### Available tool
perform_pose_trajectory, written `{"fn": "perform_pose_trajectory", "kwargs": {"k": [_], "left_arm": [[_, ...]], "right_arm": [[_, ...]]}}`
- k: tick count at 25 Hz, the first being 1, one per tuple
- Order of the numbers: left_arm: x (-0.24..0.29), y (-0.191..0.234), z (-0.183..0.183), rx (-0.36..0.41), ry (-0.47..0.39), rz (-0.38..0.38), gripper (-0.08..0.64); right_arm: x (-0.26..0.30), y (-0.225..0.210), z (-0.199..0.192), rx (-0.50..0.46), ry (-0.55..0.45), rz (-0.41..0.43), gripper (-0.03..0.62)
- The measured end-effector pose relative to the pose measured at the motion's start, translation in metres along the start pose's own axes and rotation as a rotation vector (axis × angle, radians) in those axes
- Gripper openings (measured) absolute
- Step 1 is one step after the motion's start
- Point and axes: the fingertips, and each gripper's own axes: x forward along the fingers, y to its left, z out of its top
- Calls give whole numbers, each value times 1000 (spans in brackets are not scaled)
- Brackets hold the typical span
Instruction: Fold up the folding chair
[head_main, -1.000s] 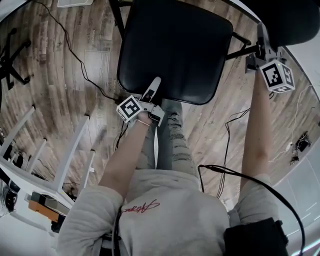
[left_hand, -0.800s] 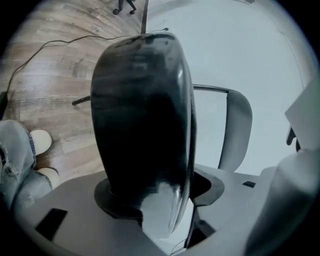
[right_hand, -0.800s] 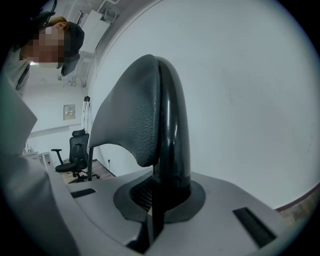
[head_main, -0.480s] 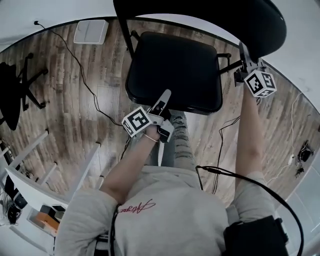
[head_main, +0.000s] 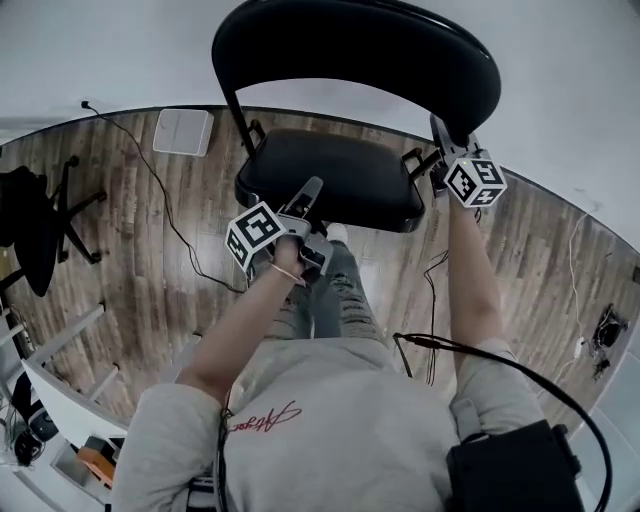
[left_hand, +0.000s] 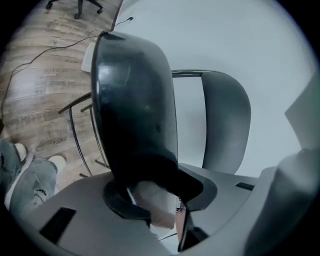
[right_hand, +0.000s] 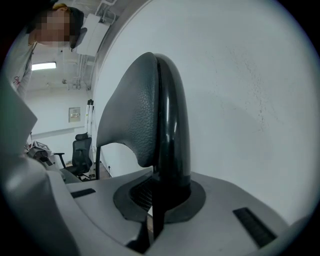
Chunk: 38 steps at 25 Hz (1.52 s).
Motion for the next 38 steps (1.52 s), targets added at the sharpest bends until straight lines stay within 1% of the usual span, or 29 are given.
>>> {"fn": "perform_pose_trajectory", "kwargs": {"k": [2,4,5,8,13,15,17,19,20,22,23,25,27,30,33,38], "left_arm": [[11,-7,6,-51,-22,25,155],[22,-14,15,-113,-60,40,147],[27,-17,20,-132,-74,44,146],[39,-25,31,-146,-79,53,146],[44,-31,33,-168,-96,92,147],[50,-33,36,-180,-98,124,147],[58,-36,39,-173,-99,191,146],[67,-41,41,-161,-98,262,143],[72,-45,44,-167,-100,285,142],[83,-53,50,-197,-120,307,141],[89,-56,53,-210,-139,317,141],[99,-61,59,-222,-178,338,141],[108,-65,65,-221,-203,350,143],[123,-71,74,-218,-208,365,149],[137,-77,79,-212,-195,390,152],[158,-86,87,-224,-235,401,164]], "right_arm": [[8,-10,2,16,13,0,15],[15,-20,3,38,18,-14,15],[18,-24,3,52,21,-23,15],[23,-30,0,79,29,-37,16],[22,-28,3,67,43,-43,15],[24,-30,3,65,49,-41,15],[27,-33,5,63,57,-54,15],[28,-39,6,48,78,-99,17],[29,-42,5,26,102,-132,17],[30,-46,4,-38,166,-185,17],[31,-47,3,-65,196,-191,17],[32,-48,1,-88,246,-183,17],[33,-47,1,-76,269,-172,17],[37,-47,7,-51,271,-154,16],[39,-48,13,-55,284,-131,17],[41,-51,17,-80,295,-105,17]]}}
